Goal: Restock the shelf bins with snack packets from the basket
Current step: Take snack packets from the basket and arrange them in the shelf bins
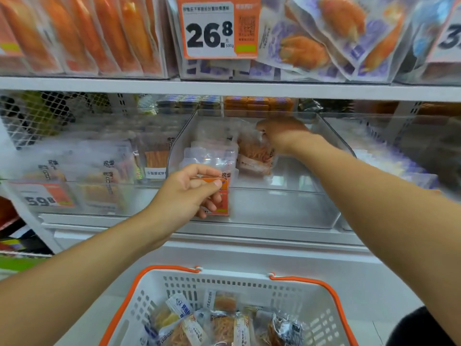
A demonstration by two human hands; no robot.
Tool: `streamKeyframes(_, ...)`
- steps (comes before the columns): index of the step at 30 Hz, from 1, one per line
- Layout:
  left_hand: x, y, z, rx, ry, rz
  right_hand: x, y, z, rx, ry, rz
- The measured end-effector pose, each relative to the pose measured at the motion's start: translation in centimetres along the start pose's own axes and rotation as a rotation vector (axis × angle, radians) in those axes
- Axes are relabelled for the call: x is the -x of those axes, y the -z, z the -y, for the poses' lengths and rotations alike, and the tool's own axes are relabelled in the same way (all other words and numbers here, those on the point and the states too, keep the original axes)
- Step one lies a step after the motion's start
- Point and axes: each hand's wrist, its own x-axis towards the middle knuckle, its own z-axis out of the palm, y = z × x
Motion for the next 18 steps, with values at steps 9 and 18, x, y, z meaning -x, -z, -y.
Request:
streamKeyframes(9,-0.7,0.3,0.3,-0.014,-0.012,0.015,-2.6,-2.7,1.2,-0.228,-0.232,-0.072)
streamKeyframes(18,-0.5,0.0,0.2,-0.015,-0.015,0.022,-2.2,-3.0,1.2,-0.299,-0.231,-0.045)
